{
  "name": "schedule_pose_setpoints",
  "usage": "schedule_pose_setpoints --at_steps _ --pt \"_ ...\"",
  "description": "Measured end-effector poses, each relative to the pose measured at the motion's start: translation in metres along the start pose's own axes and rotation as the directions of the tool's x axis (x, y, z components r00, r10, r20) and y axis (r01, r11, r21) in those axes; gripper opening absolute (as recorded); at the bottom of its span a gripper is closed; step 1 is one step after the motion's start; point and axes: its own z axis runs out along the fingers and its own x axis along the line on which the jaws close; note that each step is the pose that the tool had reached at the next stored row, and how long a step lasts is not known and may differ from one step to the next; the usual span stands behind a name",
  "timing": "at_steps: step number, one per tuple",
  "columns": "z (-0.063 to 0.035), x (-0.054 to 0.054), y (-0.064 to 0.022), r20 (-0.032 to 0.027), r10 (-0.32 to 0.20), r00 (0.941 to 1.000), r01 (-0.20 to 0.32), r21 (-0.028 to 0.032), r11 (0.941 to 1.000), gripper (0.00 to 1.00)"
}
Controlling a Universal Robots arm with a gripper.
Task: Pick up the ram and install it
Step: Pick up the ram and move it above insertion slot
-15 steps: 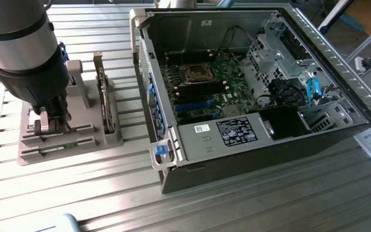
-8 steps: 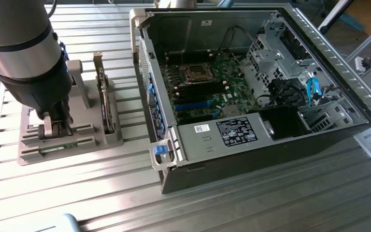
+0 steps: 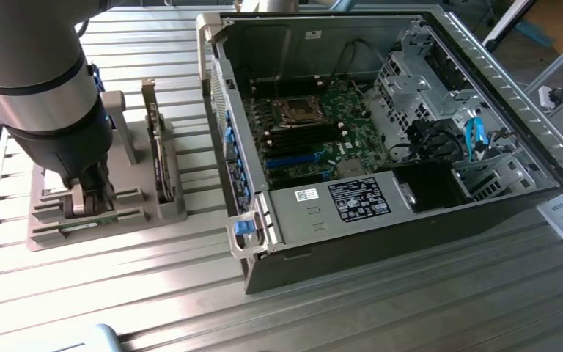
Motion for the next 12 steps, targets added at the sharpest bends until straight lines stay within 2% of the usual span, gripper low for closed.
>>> schedule_pose_setpoints --at_steps 2,6,12 --pt "0.0041 0.001 0.0004 -0.0001 0.0 1.0 0.0 -0.0001 1.0 0.31" --pt "0.0133 0.001 0.0078 -0.0002 -0.002 1.0 0.002 -0.0001 1.0 0.31" --pt "0.02 0.001 0.0123 -0.0002 -0.006 1.0 0.006 0.0 1.0 0.31"
